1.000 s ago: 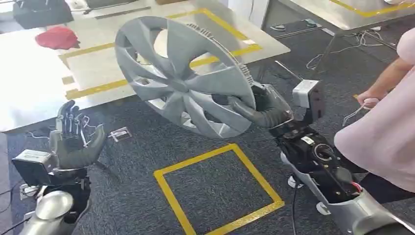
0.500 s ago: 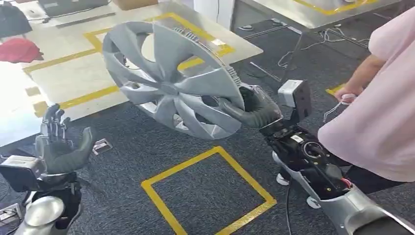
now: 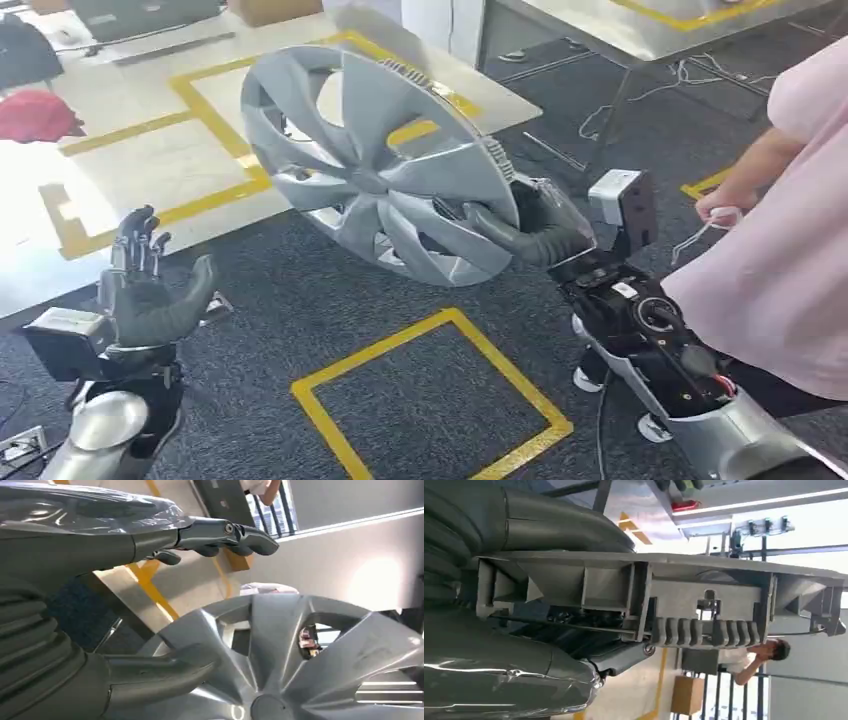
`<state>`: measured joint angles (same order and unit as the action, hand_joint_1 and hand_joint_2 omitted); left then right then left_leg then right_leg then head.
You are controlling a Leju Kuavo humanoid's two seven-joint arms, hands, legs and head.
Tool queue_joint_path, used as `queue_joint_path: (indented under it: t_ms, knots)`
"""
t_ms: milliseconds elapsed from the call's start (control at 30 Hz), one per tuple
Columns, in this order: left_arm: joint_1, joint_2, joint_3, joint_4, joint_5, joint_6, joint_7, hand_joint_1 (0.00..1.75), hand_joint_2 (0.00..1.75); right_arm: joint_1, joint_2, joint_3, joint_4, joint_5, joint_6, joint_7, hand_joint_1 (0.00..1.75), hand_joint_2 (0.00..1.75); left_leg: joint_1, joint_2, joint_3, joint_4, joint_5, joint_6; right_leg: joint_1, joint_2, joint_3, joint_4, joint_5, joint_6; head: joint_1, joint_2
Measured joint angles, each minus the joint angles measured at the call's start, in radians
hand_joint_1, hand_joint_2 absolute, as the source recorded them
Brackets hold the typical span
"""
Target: Take the parts from the cabinet and place them on the table.
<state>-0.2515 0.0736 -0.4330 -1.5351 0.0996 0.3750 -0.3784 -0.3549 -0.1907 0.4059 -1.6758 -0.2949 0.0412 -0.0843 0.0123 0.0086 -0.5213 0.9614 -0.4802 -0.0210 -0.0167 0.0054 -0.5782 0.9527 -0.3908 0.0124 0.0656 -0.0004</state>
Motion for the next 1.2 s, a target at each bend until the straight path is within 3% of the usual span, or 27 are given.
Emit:
queue_joint_path:
  t_ms: [33, 100, 133, 167, 200, 233, 300, 333, 400, 433, 500, 533, 600, 633, 667, 700, 733, 800, 833, 867, 900, 967, 1033, 1133, 1167, 1200]
  knots:
    - [-0.002, 0.000, 0.000, 0.000, 0.000, 0.000, 0.000, 0.00, 1.75, -0.001, 0.000, -0.002, 0.000, 0.000, -0.001, 0.000, 1.75, 1.75, 0.000, -0.001, -0.029, 0.057, -0.023, -0.001, 0.000, 0.000, 0.004, -0.002, -0.004, -0.009, -0.008, 0.000]
    - [0.001, 0.000, 0.000, 0.000, 0.000, 0.000, 0.000, 0.00, 1.75, -0.001, 0.000, -0.002, 0.000, 0.000, 0.000, -0.002, 1.75, 1.75, 0.000, -0.003, -0.134, 0.232, -0.083, -0.004, 0.002, 0.003, 0.006, -0.002, -0.009, -0.017, -0.020, 0.000]
    - [0.004, 0.000, 0.000, 0.000, 0.000, 0.000, 0.000, 0.00, 1.75, -0.001, 0.000, -0.002, 0.000, 0.000, 0.000, -0.002, 1.75, 1.75, 0.000, -0.003, -0.188, 0.309, -0.101, -0.004, 0.004, 0.005, 0.008, -0.002, -0.013, -0.021, -0.026, 0.000]
    - [0.005, 0.000, 0.000, 0.000, 0.000, 0.000, 0.000, 0.00, 1.75, 0.001, 0.000, -0.002, 0.000, 0.000, 0.000, -0.002, 1.75, 1.75, 0.000, -0.003, -0.223, 0.341, -0.090, -0.003, 0.006, 0.008, 0.013, -0.002, -0.017, -0.022, -0.029, 0.000]
    - [0.006, 0.000, 0.000, 0.001, 0.000, 0.000, 0.000, 0.00, 1.75, 0.004, 0.000, -0.002, 0.000, 0.000, 0.000, 0.000, 1.75, 1.75, 0.000, -0.003, -0.226, 0.314, -0.051, 0.001, 0.008, 0.010, 0.020, -0.002, -0.022, -0.022, -0.032, 0.000]
    - [0.005, 0.000, 0.000, 0.001, 0.000, 0.000, 0.000, 0.00, 1.75, 0.005, 0.000, -0.002, 0.000, 0.000, 0.000, 0.001, 1.75, 1.75, -0.002, -0.003, -0.206, 0.247, 0.004, 0.007, 0.010, 0.013, 0.028, -0.002, -0.028, -0.022, -0.035, 0.000]
    - [0.004, 0.001, 0.000, 0.001, 0.000, -0.002, 0.000, 0.00, 1.75, 0.004, 0.000, -0.002, 0.000, 0.002, 0.000, 0.000, 1.75, 1.75, -0.008, -0.007, -0.134, 0.055, 0.119, 0.026, 0.014, 0.017, 0.047, -0.002, -0.040, -0.020, -0.042, 0.000]
    - [0.002, 0.001, 0.000, 0.001, 0.000, -0.005, -0.001, 0.00, 1.75, 0.003, 0.000, -0.002, 0.000, 0.008, 0.000, -0.002, 1.75, 1.75, -0.014, -0.011, -0.113, 0.019, 0.117, 0.035, 0.019, 0.018, 0.047, -0.001, -0.047, -0.015, -0.042, 0.000]
    - [-0.003, 0.000, 0.000, 0.001, 0.001, -0.012, -0.005, 0.00, 1.75, 0.000, 0.000, -0.003, 0.000, 0.013, -0.002, -0.002, 1.75, 1.75, -0.015, -0.010, -0.108, -0.002, 0.104, 0.030, 0.017, 0.021, 0.043, -0.001, -0.052, -0.006, -0.042, 0.000]
    - [-0.005, 0.000, 0.000, 0.001, 0.001, -0.014, -0.007, 0.00, 1.75, 0.002, 0.000, -0.003, -0.001, 0.015, -0.002, -0.002, 1.75, 1.75, -0.016, -0.011, -0.107, -0.002, 0.099, 0.034, 0.014, 0.021, 0.046, -0.005, -0.056, 0.000, -0.044, 0.000]
    - [-0.007, -0.001, 0.000, 0.001, 0.001, -0.018, -0.008, 0.00, 1.75, 0.004, 0.000, -0.006, -0.002, 0.015, -0.002, -0.001, 1.75, 1.75, -0.002, -0.009, -0.090, -0.018, 0.099, 0.036, 0.013, 0.016, 0.041, 0.003, -0.068, 0.011, -0.042, 0.000]
    - [-0.009, -0.002, 0.000, 0.001, 0.001, -0.018, -0.009, 0.00, 1.75, 0.004, 0.000, -0.007, -0.003, 0.015, -0.001, -0.001, 1.75, 1.75, -0.002, -0.009, -0.080, -0.020, 0.095, 0.043, 0.015, 0.009, 0.029, 0.042, -0.086, 0.018, -0.037, 0.000]
    - [-0.011, -0.005, 0.000, 0.001, -0.001, -0.018, -0.010, 0.00, 1.75, 0.004, 0.000, -0.010, -0.003, 0.015, 0.003, -0.001, 1.75, 1.75, -0.002, -0.008, -0.070, -0.020, 0.084, 0.050, 0.008, 0.006, -0.059, 0.214, -0.153, 0.030, -0.021, 0.000]
    - [-0.010, -0.005, 0.000, 0.002, -0.001, -0.017, -0.010, 0.00, 1.75, 0.005, 0.000, -0.011, -0.003, 0.015, 0.006, -0.001, 1.75, 1.75, -0.002, -0.008, -0.065, -0.020, 0.079, 0.049, 0.005, 0.006, -0.106, 0.293, -0.176, 0.035, -0.019, 0.000]
    - [-0.009, -0.005, 0.000, 0.002, -0.001, -0.016, -0.010, 0.00, 1.75, 0.005, 0.000, -0.010, -0.003, 0.015, 0.008, -0.001, 1.75, 1.75, -0.001, -0.008, -0.058, -0.019, 0.073, 0.049, 0.002, 0.004, -0.138, 0.337, -0.177, 0.039, -0.018, 0.000]
    - [-0.007, -0.005, 0.000, 0.003, -0.001, -0.014, -0.010, 0.00, 1.75, 0.005, 0.000, -0.010, -0.001, 0.015, 0.009, -0.001, 1.75, 1.75, 0.000, -0.008, -0.048, -0.019, 0.065, 0.047, -0.002, 0.003, -0.145, 0.329, -0.149, 0.043, -0.014, 0.000]
    - [-0.004, -0.005, 0.000, 0.003, -0.002, -0.013, -0.010, 0.00, 1.75, 0.004, 0.000, -0.010, 0.002, 0.013, 0.010, -0.001, 1.75, 1.75, 0.002, -0.010, -0.036, -0.018, 0.056, 0.044, -0.006, 0.001, -0.128, 0.273, -0.097, 0.046, -0.011, 0.000]
    - [-0.003, -0.005, 0.000, 0.003, -0.003, -0.010, -0.010, 0.00, 1.75, -0.002, 0.000, -0.010, 0.004, 0.013, 0.012, -0.002, 1.75, 1.75, 0.007, -0.013, -0.010, -0.013, 0.034, 0.033, -0.011, -0.004, -0.057, 0.080, 0.032, 0.048, -0.002, 0.000]
    - [-0.001, -0.004, 0.002, 0.004, -0.005, -0.010, -0.011, 0.00, 1.75, -0.007, 0.000, -0.009, 0.010, 0.011, 0.013, -0.006, 1.75, 1.75, 0.005, -0.013, -0.005, -0.015, 0.028, 0.026, -0.008, -0.007, -0.042, 0.054, 0.020, 0.048, 0.002, 0.000]
    - [-0.001, -0.004, 0.002, 0.004, -0.007, -0.009, -0.011, 0.00, 1.75, -0.012, 0.000, -0.007, 0.012, 0.010, 0.015, -0.012, 1.75, 1.75, 0.001, -0.014, -0.011, -0.009, 0.027, 0.022, -0.001, -0.006, -0.022, 0.034, 0.021, 0.039, 0.003, 0.000]
    - [0.001, -0.004, 0.003, 0.003, -0.010, -0.009, -0.014, 0.00, 1.75, -0.017, 0.000, -0.005, 0.013, 0.010, 0.017, -0.016, 1.75, 1.75, 0.000, -0.014, -0.018, -0.008, 0.027, 0.018, -0.001, -0.006, -0.017, 0.020, 0.000, 0.028, 0.004, 0.000]
    - [0.004, -0.004, 0.004, 0.003, -0.012, -0.008, -0.014, 0.00, 1.75, -0.019, 0.001, -0.002, 0.018, 0.010, 0.018, -0.019, 1.75, 1.75, -0.002, -0.011, -0.020, -0.009, 0.024, 0.012, -0.001, -0.002, -0.019, 0.016, -0.013, 0.016, -0.003, 0.000]
    - [0.004, -0.004, 0.008, 0.003, -0.013, -0.008, -0.017, 0.00, 1.75, -0.021, 0.001, -0.002, 0.022, 0.010, 0.019, -0.019, 1.75, 1.75, 0.003, -0.011, -0.028, 0.026, 0.002, 0.000, -0.006, -0.001, 0.000, 0.005, -0.019, 0.002, -0.010, 0.000]
    - [0.011, -0.003, 0.010, 0.003, -0.013, -0.007, -0.018, 0.00, 1.75, -0.025, 0.002, 0.001, 0.031, 0.008, 0.020, -0.029, 1.75, 1.75, 0.004, -0.012, -0.175, 0.271, -0.085, -0.009, -0.002, -0.001, 0.009, 0.005, -0.031, -0.015, -0.031, 0.000]
    - [0.015, -0.003, 0.010, 0.004, -0.013, -0.006, -0.018, 0.00, 1.75, -0.025, 0.002, 0.002, 0.035, 0.009, 0.021, -0.030, 1.75, 1.75, 0.004, -0.012, -0.220, 0.332, -0.090, -0.010, 0.000, 0.000, 0.014, 0.005, -0.036, -0.018, -0.034, 0.000]
    - [0.018, -0.003, 0.010, 0.004, -0.013, -0.006, -0.019, 0.00, 1.75, -0.024, 0.002, 0.004, 0.039, 0.009, 0.021, -0.030, 1.75, 1.75, 0.004, -0.012, -0.240, 0.338, -0.067, -0.007, 0.002, 0.002, 0.023, 0.005, -0.042, -0.019, -0.036, 0.000]
